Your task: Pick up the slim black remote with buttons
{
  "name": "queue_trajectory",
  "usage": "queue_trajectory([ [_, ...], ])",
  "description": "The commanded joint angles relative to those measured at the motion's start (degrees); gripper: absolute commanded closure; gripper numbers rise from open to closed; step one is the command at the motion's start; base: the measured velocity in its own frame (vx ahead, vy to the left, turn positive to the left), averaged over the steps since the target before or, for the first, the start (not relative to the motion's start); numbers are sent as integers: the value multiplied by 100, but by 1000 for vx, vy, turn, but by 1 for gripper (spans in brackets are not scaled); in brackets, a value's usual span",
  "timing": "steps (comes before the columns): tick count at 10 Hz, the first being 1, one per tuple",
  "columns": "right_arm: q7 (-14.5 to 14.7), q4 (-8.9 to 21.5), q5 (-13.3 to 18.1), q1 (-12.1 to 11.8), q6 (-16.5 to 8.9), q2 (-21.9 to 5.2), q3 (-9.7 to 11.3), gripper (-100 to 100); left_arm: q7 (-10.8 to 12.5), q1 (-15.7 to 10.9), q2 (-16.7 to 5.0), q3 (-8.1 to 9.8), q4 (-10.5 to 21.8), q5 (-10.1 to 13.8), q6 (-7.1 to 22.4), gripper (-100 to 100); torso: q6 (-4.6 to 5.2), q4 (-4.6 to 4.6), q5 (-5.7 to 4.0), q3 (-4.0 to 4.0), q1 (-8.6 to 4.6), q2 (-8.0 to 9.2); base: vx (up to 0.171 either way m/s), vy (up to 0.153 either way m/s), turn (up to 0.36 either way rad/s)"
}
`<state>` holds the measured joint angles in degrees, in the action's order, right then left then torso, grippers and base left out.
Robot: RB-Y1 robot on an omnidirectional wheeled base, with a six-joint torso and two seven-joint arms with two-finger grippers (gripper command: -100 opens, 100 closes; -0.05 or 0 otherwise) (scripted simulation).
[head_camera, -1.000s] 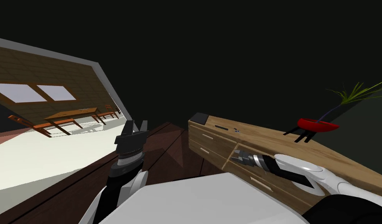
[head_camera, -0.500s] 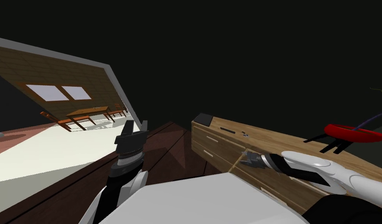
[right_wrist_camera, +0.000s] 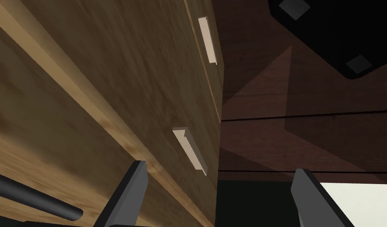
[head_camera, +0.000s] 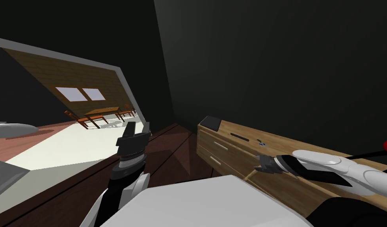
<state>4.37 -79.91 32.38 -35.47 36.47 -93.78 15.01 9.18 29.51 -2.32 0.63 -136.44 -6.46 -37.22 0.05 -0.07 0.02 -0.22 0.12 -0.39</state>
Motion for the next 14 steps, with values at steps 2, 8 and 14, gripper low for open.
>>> queue_trajectory([
  [2, -52, 149, 74, -113, 9, -335, 83, -100, 0, 0, 0, 0, 0, 0, 0, 0, -5, -2, -2, -4, -10, -9, 128, 1, 144],
  [8, -275, 613, 254, -641, 53, -1121, 436, -100, 0, 2, -1, 1, 0, 0, 0, 0, -5, -17, -9, -41, -40, -70, 226, -44, 178],
  [14, -344, 708, 313, -879, -23, -1076, 638, -100, 0, 0, 0, 0, 0, 0, 0, 0, 4, 3, -4, 9, -4, 18, 152, -49, 95],
])
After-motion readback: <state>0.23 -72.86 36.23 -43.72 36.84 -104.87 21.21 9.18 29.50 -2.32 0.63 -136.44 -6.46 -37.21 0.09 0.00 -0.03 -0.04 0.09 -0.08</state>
